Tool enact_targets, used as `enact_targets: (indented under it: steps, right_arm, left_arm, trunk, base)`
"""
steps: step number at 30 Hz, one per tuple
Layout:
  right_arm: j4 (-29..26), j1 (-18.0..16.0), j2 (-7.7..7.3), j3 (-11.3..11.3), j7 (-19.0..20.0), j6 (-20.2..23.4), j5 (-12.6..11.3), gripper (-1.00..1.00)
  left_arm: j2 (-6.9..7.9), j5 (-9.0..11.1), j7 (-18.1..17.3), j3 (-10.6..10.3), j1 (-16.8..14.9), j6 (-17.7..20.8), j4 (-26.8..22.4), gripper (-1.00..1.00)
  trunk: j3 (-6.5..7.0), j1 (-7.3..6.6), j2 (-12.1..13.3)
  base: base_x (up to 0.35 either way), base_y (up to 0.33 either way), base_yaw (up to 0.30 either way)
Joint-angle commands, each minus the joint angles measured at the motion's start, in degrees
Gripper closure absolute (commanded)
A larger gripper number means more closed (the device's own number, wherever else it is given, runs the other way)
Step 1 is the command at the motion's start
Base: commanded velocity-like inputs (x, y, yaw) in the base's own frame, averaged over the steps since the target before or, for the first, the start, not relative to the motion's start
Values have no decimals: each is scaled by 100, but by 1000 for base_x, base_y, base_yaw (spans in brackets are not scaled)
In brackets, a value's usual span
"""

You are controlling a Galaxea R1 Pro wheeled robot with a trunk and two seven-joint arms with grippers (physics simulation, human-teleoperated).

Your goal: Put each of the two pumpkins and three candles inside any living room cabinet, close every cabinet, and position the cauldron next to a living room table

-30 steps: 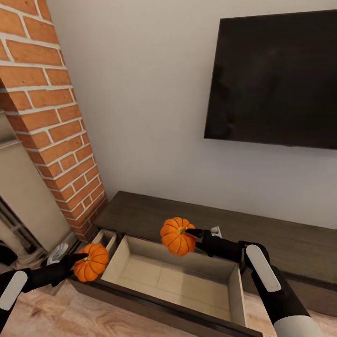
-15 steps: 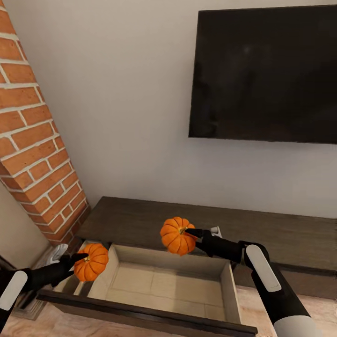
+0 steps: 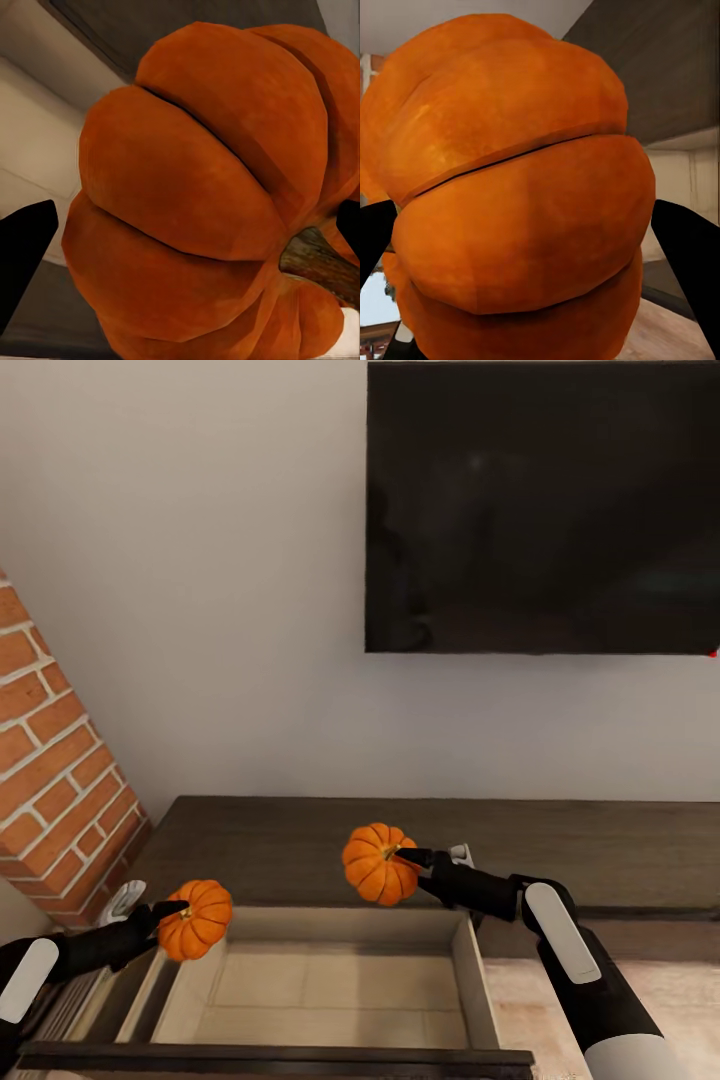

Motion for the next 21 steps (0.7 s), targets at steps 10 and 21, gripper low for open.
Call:
enact_targets:
  steps: [10,21]
  right_arm:
    - [-2,-5,-3,5,65,9,44,100]
    - [-17,-5,-3,8,57,1,53,100]
  left_arm:
    - [-1,-13,-22,17,-2,33,-3,100]
    - [-1,-13,-22,17,-2,33,-3,100]
  trunk:
    - [-52,0,-3]
    - [-55,0,-3]
  base:
    - [31,74,-167]
    - [103,116,78]
